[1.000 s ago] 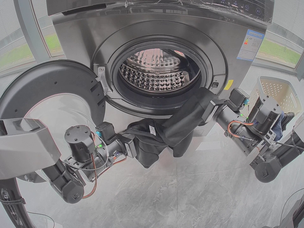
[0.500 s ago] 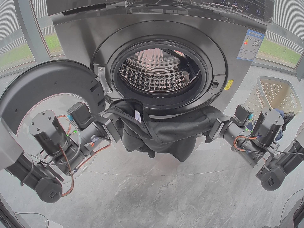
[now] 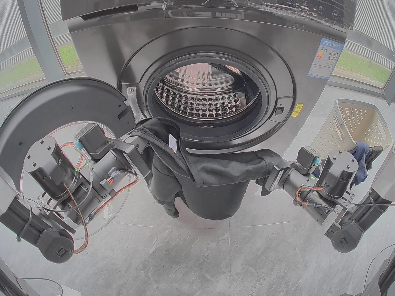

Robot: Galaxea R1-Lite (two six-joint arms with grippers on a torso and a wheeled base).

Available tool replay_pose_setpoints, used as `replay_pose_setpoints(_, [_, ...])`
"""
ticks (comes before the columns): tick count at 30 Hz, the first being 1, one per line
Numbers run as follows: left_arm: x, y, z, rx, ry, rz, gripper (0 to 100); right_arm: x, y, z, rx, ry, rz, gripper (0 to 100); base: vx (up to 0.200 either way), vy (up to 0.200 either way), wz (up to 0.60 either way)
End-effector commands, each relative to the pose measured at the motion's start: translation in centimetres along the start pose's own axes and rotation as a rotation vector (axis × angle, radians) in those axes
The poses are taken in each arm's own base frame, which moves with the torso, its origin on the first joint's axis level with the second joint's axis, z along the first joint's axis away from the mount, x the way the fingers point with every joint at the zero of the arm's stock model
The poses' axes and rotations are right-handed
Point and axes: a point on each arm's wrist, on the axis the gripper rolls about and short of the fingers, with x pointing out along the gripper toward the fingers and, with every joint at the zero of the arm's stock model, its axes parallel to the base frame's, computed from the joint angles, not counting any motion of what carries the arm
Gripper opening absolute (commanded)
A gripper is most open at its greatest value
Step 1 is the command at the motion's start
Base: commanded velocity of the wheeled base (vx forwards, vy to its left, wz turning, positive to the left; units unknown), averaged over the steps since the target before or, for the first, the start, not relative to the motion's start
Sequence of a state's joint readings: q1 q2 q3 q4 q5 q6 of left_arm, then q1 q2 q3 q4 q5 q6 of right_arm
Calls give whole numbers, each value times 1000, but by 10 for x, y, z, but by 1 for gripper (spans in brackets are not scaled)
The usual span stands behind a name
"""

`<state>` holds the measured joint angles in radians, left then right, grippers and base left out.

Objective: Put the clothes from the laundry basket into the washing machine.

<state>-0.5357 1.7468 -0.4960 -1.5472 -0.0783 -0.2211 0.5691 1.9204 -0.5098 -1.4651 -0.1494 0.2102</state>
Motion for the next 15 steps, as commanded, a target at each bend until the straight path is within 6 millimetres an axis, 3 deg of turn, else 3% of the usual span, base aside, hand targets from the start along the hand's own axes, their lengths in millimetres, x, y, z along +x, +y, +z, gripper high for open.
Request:
replay_pose_setpoints(1, [1,0,-1,0,1,-1,0,2,-1,-9,-5,31,-4,0,0,0,0])
replay_pose_setpoints(8, [1,-2,0,0,-1,-7,0,4,-4,-23,-13,79,-13,0,0,0,0])
replay_pose_setpoints(9, [1,-2,0,0,-1,-7,0,3,-4,-26,-15,89,-14,100,0,0,0])
replay_pose_setpoints(14, [1,-2,1,0,-7,-9,0,-8,-7,-44,-39,181,-13,100,0,0,0])
replay_pose_setpoints(15, [1,-2,2,-1,-10,-9,0,-13,-6,-56,-54,232,-7,100,0,0,0])
